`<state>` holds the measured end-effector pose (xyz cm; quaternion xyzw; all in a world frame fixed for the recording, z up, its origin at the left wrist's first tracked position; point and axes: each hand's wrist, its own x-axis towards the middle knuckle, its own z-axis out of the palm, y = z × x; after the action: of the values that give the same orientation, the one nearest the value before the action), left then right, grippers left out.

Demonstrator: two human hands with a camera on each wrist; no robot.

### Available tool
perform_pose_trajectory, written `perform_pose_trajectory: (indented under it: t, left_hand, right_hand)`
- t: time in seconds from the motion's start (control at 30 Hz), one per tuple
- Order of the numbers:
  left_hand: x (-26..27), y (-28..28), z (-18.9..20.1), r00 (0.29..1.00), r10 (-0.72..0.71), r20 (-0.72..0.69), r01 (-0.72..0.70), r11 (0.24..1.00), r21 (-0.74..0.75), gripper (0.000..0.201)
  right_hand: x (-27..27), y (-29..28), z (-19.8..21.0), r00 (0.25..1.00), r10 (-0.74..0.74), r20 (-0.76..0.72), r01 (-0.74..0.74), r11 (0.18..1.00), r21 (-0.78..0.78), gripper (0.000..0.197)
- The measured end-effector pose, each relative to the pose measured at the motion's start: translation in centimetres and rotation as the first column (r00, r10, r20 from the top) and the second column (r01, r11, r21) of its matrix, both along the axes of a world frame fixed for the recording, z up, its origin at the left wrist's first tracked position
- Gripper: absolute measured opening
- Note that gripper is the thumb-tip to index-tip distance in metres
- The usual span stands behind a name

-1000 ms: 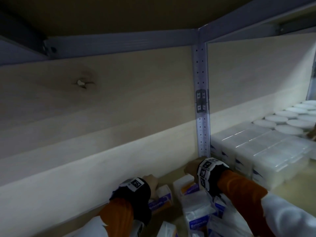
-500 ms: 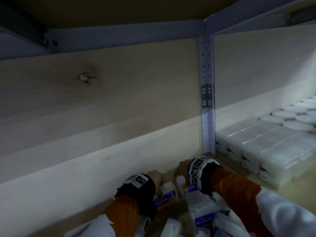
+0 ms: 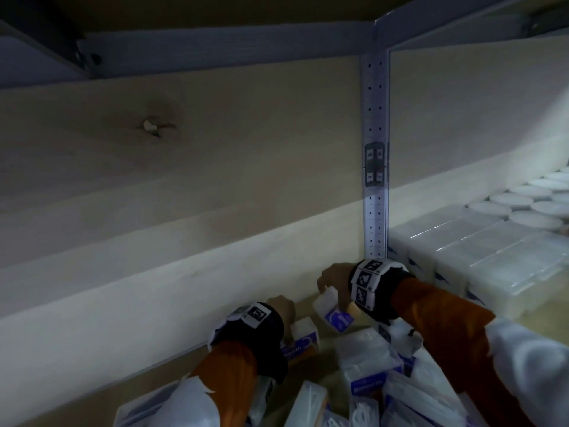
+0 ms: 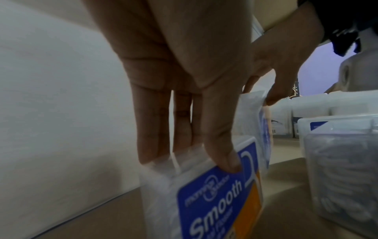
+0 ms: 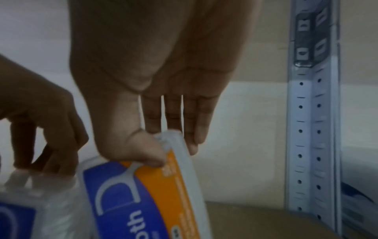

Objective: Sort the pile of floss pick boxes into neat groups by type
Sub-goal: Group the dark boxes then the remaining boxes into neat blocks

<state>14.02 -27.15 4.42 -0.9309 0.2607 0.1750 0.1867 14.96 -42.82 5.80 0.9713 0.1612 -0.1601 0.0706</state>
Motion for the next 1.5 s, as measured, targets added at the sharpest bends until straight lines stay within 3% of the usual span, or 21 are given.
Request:
perform_pose_trajectory:
  t: [0.17,0.33,0.43,0.5,0.57,0.6,0.63,0.7,0.77,0.93,1.03,1.17,1.23,1.3,1.4,1.5]
  left_hand:
    - [-0.2,0.0,0.0,0.999,0.022,-0.037,-0.023,0.999,-0.024,0.045]
    - [0.0,-0.2,0.1,0.999,0.030,-0.041,-0.032,0.999,-0.038,0.047]
    - [0.0,-0.1,-0.1,0.999,0.029,-0.030,-0.031,0.998,-0.048,0.047]
    - [0.0,-0.2,-0.3,0.999,0.033,-0.025,-0.035,0.998,-0.059,0.043]
    - [0.0,-0.2,-0.2,0.999,0.032,-0.021,-0.033,0.998,-0.049,0.044]
    - [0.0,-0.3,-0.2,0.999,0.035,-0.019,-0.036,0.998,-0.048,0.044]
    - [0.0,-0.3,-0.2,0.999,0.037,-0.018,-0.038,0.998,-0.052,0.044]
    - [0.1,-0.2,-0.3,0.999,0.036,-0.016,-0.037,0.997,-0.066,0.043]
    - [0.0,-0.2,-0.2,0.999,0.037,-0.017,-0.038,0.997,-0.070,0.045]
    - [-0.3,-0.2,0.1,0.999,0.037,-0.017,-0.038,0.996,-0.082,0.044]
    - [-0.4,-0.2,0.3,0.999,0.039,-0.027,-0.042,0.996,-0.082,0.043]
    - [-0.4,-0.1,0.3,0.999,0.043,-0.023,-0.045,0.995,-0.085,0.046]
    - [-0.4,0.0,0.4,0.999,0.037,-0.026,-0.039,0.994,-0.100,0.046]
    - [-0.4,0.1,0.5,0.999,0.030,-0.030,-0.034,0.993,-0.113,0.047]
    - [-0.3,0.2,0.4,0.999,0.030,-0.032,-0.034,0.992,-0.124,0.044]
    - [-0.2,0.3,0.2,0.999,0.037,-0.037,-0.041,0.991,-0.131,0.045]
  right_hand:
    - [-0.6,-1.1,0.8,0.999,-0.028,-0.021,0.029,0.999,0.031,0.031]
    - [-0.5,-2.2,0.5,0.998,-0.053,-0.033,0.052,0.998,-0.028,0.035]
    - [-0.2,-3.2,-0.1,0.993,-0.104,-0.046,0.103,0.994,-0.040,0.051]
    - [0.0,-3.9,-0.4,0.989,-0.147,-0.018,0.146,0.988,-0.056,0.051]
    - [-0.3,-4.2,-0.4,0.993,-0.103,0.064,0.112,0.981,-0.156,0.036]
    - [-0.7,-4.0,-0.1,0.995,-0.090,0.052,0.100,0.970,-0.222,0.019]
    - [-0.8,-4.1,-0.3,0.995,-0.103,0.016,0.104,0.970,-0.218,0.020]
    - [-0.7,-4.4,-0.5,0.991,-0.134,-0.027,0.126,0.969,-0.211,0.055]
    - [-1.0,-4.2,-0.4,0.991,-0.130,-0.016,0.123,0.968,-0.221,0.059]
    - [-1.4,-4.1,-0.7,0.998,-0.017,0.058,0.035,0.944,-0.328,0.046]
    - [-1.4,-3.5,-0.8,0.999,0.044,0.018,-0.034,0.921,-0.388,0.024]
    - [-1.1,-2.5,-0.6,0.995,-0.101,-0.004,0.096,0.957,-0.274,0.020]
    - [-1.3,-2.2,-0.4,0.990,-0.144,-0.002,0.140,0.965,-0.223,0.034]
    - [-1.3,-2.0,-0.2,0.991,-0.130,-0.037,0.117,0.963,-0.245,0.040]
    - [-1.0,-1.8,-0.5,0.989,-0.132,-0.064,0.111,0.960,-0.257,0.016]
    - [-1.1,-1.4,-0.5,0.991,-0.096,-0.096,0.075,0.976,-0.203,0.029]
